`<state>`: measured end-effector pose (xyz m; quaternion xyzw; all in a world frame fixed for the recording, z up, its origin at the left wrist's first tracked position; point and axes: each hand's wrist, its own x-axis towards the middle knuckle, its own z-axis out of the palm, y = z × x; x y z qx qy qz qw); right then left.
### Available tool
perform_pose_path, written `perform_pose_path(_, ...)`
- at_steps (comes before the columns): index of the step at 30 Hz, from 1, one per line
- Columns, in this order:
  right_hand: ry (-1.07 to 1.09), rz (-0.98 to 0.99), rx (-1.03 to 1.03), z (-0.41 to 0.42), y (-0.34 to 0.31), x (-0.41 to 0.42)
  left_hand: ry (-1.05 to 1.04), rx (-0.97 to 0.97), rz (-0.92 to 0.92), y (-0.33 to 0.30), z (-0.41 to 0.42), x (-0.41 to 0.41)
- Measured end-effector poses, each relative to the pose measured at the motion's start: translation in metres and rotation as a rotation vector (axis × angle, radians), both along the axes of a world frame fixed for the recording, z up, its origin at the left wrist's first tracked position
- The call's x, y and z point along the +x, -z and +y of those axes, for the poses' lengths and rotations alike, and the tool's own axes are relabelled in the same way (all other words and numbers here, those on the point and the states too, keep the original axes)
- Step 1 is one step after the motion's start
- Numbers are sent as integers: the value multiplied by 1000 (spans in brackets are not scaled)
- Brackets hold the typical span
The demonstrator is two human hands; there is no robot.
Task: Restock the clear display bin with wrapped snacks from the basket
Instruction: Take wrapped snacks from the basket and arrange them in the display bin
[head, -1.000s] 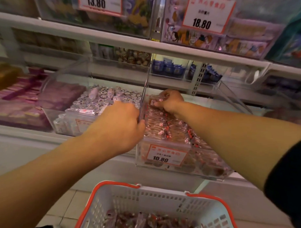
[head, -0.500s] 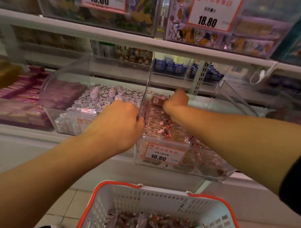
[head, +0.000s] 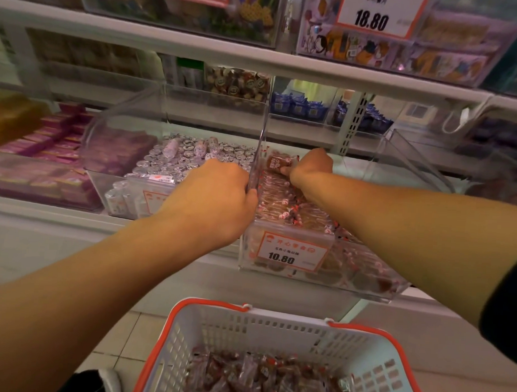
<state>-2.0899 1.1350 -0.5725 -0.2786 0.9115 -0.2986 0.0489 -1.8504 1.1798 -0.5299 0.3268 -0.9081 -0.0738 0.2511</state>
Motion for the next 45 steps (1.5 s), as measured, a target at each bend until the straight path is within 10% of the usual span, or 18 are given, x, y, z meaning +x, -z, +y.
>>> perform_pose_path(7,-293,288,533,-3,3,12,-10,2,-20,0,0,-1)
perform_pose_path(18,-297,151,317,39,-43,11,-25,-57,43,-11,14,6)
perform_pose_path(22,-418,366,-146,96,-65,40,164,71,20,-28,26,19)
perform_pose_path(26,-541,657,-867,200,-7,105,288,475,-554,-2,47,25)
perform_pose_path(30,-709,254,-156,255,134,144,193,621,-1064,87,82,5)
perform_pose_path(33,-788,-274,663,289,236,134,153,692,-1081,166,106,7)
perform_pose_path(36,-431,-562,940,334,299,119,4,816,-999,253,138,30)
perform_pose_path(45,14,-1084,684,322,355,139,-559,1444,-588,374,187,50)
